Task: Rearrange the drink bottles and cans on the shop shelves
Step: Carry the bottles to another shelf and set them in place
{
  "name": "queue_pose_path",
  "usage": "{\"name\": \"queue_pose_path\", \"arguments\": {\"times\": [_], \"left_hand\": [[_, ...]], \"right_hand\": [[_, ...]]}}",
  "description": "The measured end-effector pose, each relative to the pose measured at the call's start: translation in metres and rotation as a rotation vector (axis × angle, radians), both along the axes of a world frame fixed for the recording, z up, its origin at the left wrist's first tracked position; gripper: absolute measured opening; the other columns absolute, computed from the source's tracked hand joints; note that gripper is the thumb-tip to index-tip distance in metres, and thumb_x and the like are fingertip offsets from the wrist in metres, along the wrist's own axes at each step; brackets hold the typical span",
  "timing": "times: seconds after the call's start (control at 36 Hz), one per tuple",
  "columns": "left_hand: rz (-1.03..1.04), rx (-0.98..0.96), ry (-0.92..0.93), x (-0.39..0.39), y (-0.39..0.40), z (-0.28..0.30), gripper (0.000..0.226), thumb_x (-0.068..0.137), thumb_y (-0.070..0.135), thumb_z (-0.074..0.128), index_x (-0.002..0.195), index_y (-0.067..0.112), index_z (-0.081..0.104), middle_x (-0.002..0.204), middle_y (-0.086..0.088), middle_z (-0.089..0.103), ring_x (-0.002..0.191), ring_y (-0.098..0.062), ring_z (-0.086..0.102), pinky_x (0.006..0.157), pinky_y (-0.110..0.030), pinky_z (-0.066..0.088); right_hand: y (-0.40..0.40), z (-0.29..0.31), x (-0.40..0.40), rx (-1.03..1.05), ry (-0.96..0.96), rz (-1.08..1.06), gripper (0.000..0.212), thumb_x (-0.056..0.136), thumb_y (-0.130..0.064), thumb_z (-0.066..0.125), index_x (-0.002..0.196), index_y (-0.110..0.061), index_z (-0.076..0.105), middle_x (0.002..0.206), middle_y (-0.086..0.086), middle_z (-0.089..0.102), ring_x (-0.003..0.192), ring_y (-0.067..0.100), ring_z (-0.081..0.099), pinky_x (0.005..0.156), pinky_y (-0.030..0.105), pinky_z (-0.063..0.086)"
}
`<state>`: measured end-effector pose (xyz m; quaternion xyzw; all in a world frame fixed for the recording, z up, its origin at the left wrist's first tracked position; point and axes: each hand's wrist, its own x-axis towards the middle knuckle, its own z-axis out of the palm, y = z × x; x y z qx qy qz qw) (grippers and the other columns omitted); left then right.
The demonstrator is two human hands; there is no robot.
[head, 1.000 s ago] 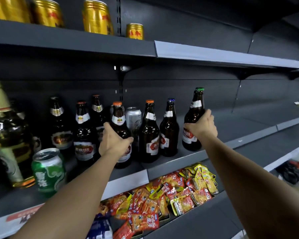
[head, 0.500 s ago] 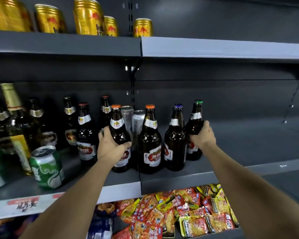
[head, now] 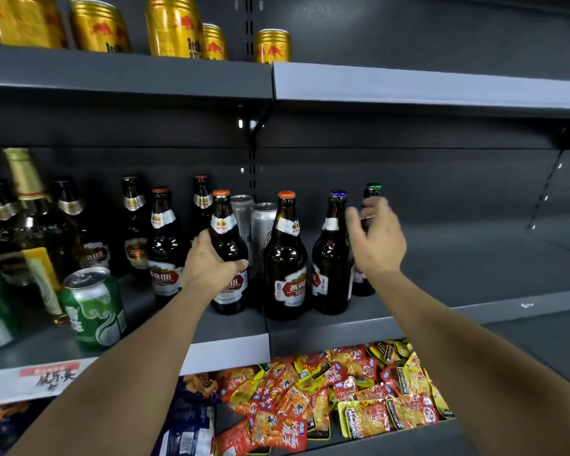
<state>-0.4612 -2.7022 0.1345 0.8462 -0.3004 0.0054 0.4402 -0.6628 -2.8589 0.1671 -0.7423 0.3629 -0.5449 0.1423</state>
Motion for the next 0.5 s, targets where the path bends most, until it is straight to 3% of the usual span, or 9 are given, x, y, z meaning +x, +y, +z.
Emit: {"name": "queue_pose_path", "arguments": {"times": [0.08,0.17,0.28,0.5], "left_hand": [[-0.001,-0.001,0.004,0.003,-0.002,0.001,0.088,0.071,0.038,0.081,0.140,0.014,0.031,0.145,-0.006,0.039,0.129,-0.028,0.043,0.097,-0.047,0.045],[0.003,-0.009,0.009,0.007,-0.004,0.000,0.088,0.071,0.037,0.081,0.140,0.015,0.030,0.145,-0.006,0.039,0.129,-0.028,0.043,0.097,-0.047,0.045],[-0.003,-0.021,0.015,0.014,-0.006,-0.002,0.086,0.071,0.034,0.081,0.139,0.015,0.031,0.143,-0.007,0.041,0.128,-0.028,0.045,0.095,-0.048,0.047],[0.001,-0.037,0.030,0.025,-0.018,-0.004,0.095,0.075,0.029,0.079,0.147,0.014,0.019,0.149,-0.009,0.032,0.128,-0.031,0.044,0.099,-0.046,0.045]], "right_hand": [[0.014,-0.002,0.016,0.061,0.135,0.089,0.058,0.090,-0.053,0.052,0.135,-0.020,0.039,0.130,-0.003,0.055,0.119,0.019,0.052,0.085,0.034,0.042],[0.018,-0.008,0.027,0.154,0.248,0.052,0.072,0.090,-0.038,0.060,0.146,-0.017,0.021,0.141,0.003,0.047,0.116,0.027,0.055,0.080,0.037,0.046],[0.012,-0.004,0.037,0.217,0.254,0.068,0.066,0.090,-0.024,0.064,0.142,-0.015,0.024,0.136,0.007,0.051,0.104,0.030,0.061,0.070,0.032,0.042],[-0.020,0.002,0.069,0.283,0.272,0.127,0.056,0.086,-0.009,0.063,0.130,-0.011,0.029,0.123,0.011,0.056,0.102,0.031,0.060,0.074,0.038,0.048]]}}
